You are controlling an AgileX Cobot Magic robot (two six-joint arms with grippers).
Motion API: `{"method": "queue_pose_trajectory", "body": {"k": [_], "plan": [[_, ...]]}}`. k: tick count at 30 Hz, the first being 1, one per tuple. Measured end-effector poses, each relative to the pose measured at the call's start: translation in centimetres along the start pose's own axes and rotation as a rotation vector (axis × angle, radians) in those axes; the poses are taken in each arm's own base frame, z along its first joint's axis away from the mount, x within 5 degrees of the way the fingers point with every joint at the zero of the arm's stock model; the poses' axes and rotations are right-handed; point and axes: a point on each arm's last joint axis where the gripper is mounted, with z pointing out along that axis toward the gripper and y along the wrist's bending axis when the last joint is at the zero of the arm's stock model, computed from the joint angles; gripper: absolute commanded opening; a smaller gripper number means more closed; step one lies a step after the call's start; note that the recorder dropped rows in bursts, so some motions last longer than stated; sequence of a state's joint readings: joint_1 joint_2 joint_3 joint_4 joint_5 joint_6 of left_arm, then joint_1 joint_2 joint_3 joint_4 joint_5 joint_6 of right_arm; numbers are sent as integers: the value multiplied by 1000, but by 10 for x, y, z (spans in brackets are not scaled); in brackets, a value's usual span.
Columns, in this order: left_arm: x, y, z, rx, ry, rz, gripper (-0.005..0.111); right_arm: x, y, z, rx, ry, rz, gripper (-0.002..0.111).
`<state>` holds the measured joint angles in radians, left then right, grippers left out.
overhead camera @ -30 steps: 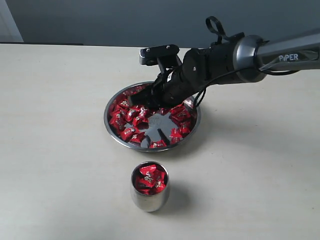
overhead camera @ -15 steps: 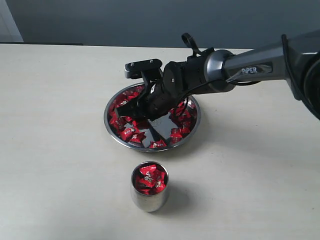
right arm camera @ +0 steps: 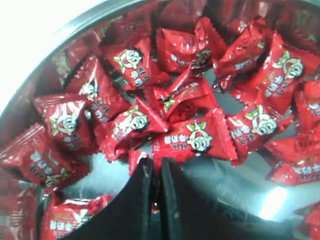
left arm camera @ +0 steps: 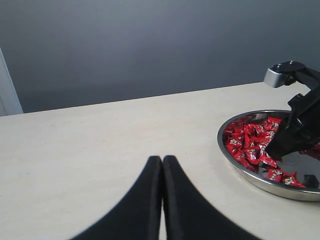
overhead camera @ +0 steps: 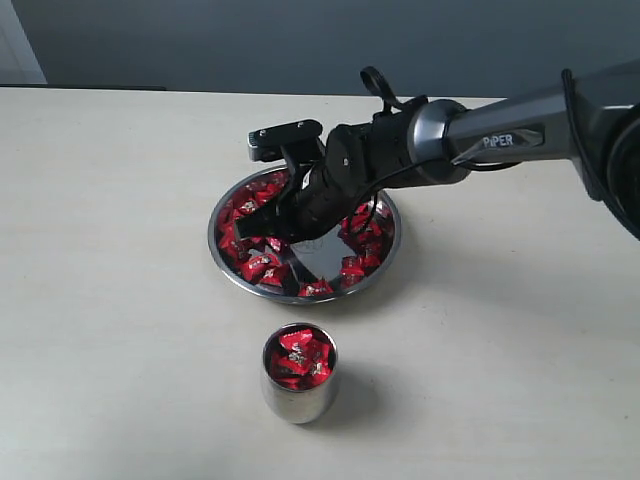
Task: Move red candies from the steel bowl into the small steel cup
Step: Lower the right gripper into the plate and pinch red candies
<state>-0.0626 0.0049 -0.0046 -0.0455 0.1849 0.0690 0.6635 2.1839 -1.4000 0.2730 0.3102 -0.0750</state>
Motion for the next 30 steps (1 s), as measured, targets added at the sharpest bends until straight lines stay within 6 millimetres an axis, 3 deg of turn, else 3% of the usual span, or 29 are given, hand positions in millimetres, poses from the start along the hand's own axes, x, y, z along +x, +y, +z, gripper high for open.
{"method": "queue_pose_trajectory", "body": {"k": [9, 13, 22, 30], "plan": [[0, 0, 0, 0, 0, 0, 2, -24, 9, -56, -12, -61, -62, 3], [0, 0, 0, 0, 0, 0, 2, -26, 12, -76, -11, -31, -89, 3], [0, 0, 0, 0, 0, 0, 2, 13, 11, -98, -5, 90, -106, 3], [0, 0, 0, 0, 0, 0, 2, 49, 38, -164, -64, 33, -184, 3]]}}
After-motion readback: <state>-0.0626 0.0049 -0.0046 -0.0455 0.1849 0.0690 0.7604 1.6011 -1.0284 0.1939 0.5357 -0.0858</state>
